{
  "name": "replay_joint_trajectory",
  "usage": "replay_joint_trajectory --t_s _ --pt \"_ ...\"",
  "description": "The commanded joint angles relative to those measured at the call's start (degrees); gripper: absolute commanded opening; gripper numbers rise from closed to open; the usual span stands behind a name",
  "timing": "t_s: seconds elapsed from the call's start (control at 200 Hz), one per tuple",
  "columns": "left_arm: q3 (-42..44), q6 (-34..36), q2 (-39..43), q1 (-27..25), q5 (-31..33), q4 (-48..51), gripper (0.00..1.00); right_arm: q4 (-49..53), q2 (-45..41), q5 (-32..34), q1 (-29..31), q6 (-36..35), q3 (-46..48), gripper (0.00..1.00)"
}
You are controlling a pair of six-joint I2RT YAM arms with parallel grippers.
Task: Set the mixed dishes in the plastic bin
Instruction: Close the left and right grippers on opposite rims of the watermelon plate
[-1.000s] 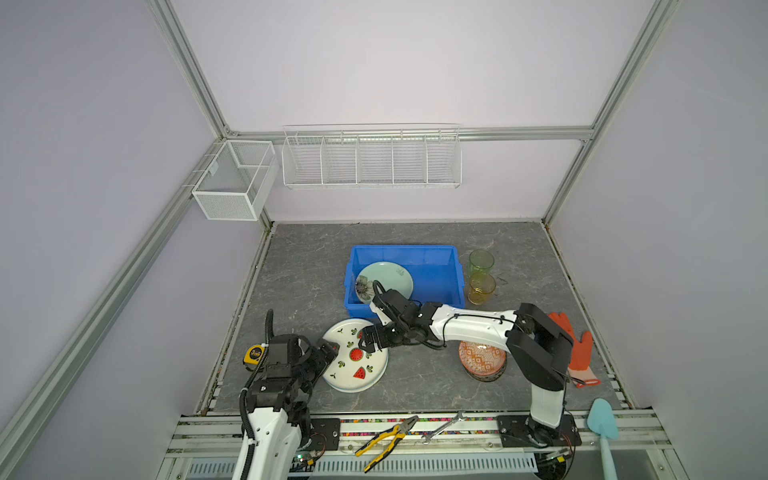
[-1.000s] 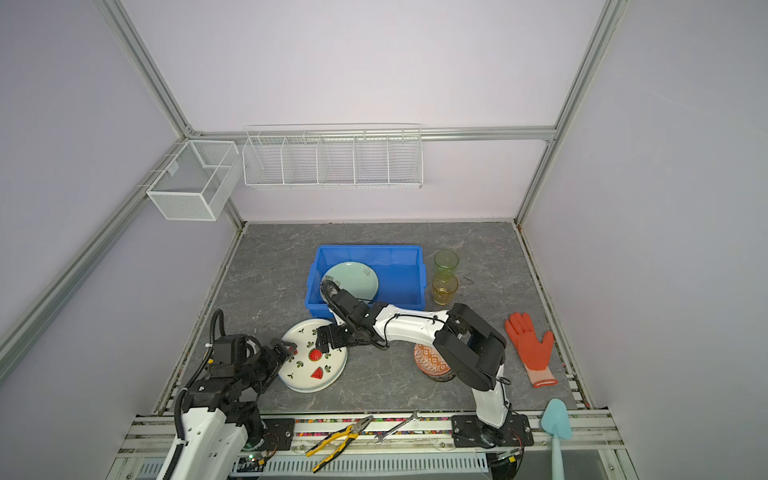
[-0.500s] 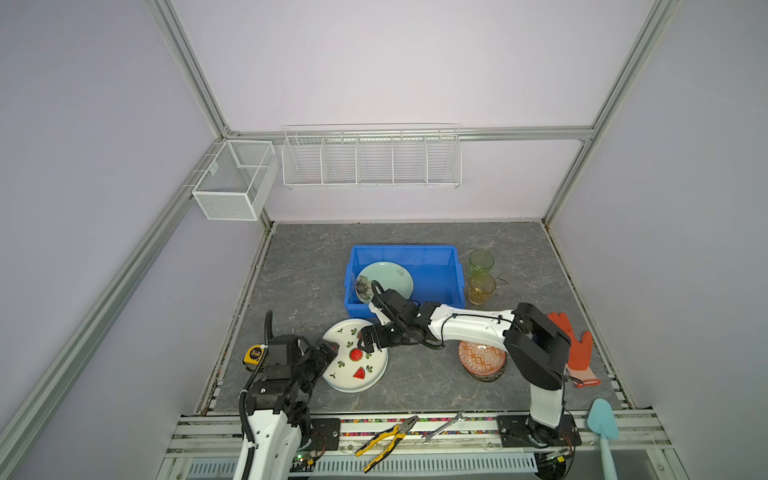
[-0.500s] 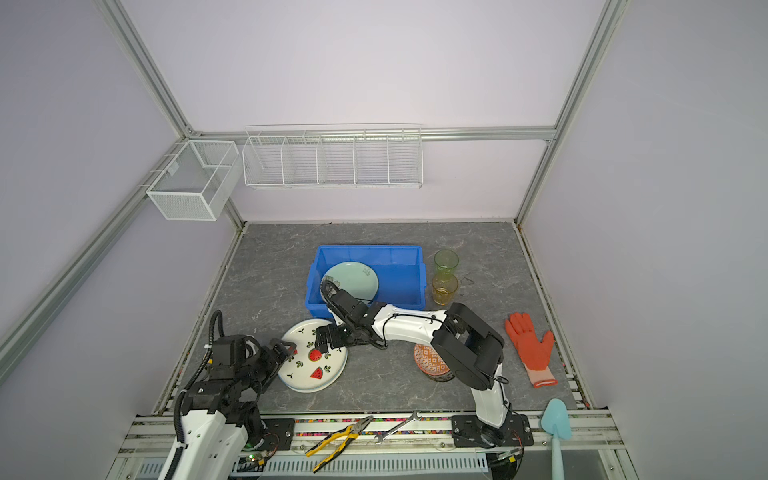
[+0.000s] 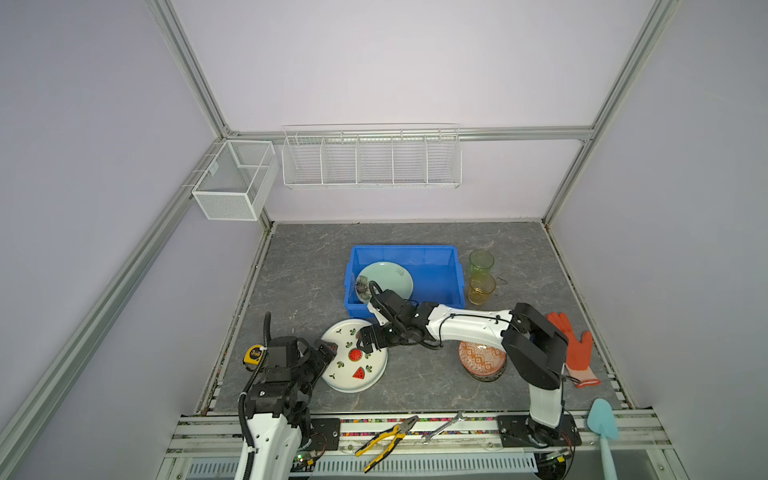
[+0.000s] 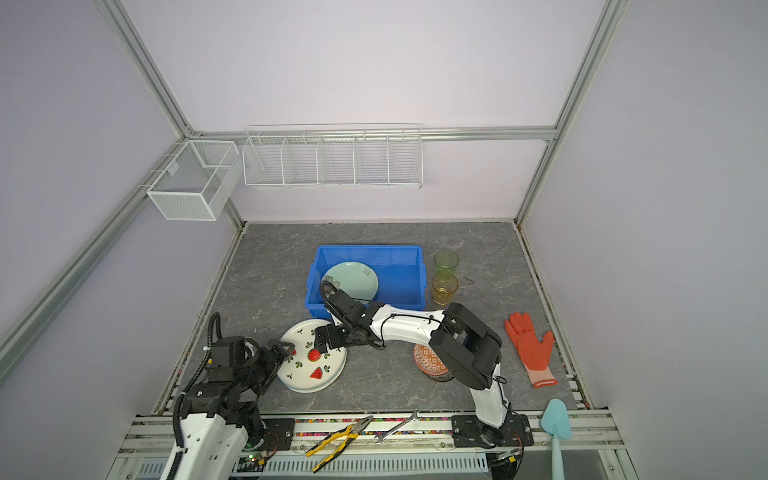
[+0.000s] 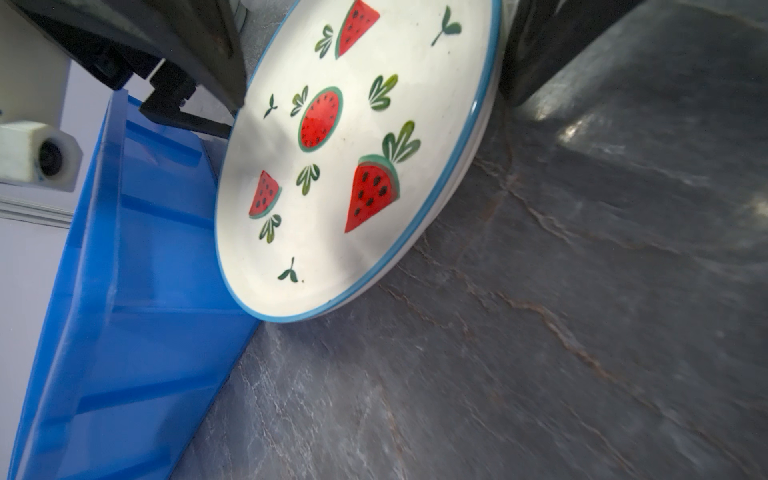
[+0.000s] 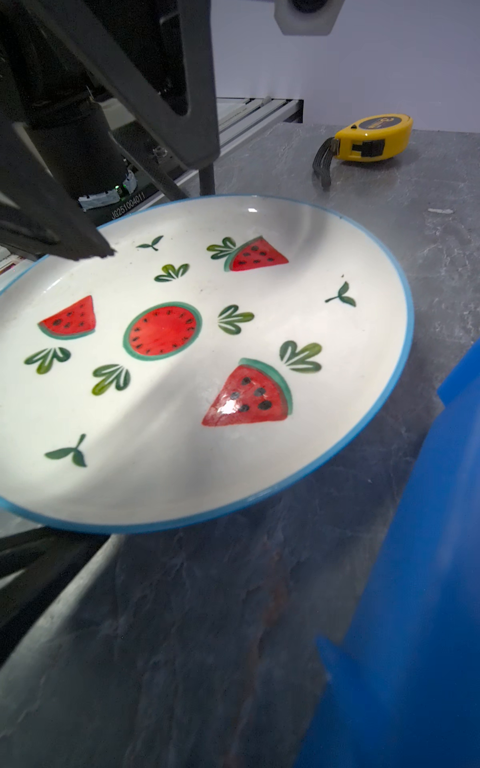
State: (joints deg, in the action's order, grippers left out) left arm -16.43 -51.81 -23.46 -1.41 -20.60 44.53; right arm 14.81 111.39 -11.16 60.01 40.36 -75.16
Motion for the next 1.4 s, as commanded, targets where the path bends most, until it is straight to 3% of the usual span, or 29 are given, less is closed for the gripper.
replay_joint_trajectory --t_s 0.0,0.56,0.855,1.09,1.395 --pt "-0.6 -1.2 0.8 -0.3 -4.5 -4.5 0.94 -2.1 -0.4 -1.1 2.7 -1.4 -1.7 0.96" --pt "0.0 1.9 0.7 -0.5 -2.2 -0.6 0.94 6.2 -2.6 8.7 3.2 -0.8 -2.6 1.00" --pt "-2.0 3.2 -0.2 -0.7 2.9 4.1 0.95 7.4 -4.6 14.0 3.5 0.2 -1.7 0.99" --pt "-2.4 2.1 -0.3 -1.0 4.5 5.5 0.95 6.4 -3.2 11.1 3.5 -0.6 -2.3 0.98" --pt "-0.7 0.7 0.2 -1.4 1.2 1.9 0.95 6.6 -0.3 8.7 3.5 0.7 -3.4 0.98"
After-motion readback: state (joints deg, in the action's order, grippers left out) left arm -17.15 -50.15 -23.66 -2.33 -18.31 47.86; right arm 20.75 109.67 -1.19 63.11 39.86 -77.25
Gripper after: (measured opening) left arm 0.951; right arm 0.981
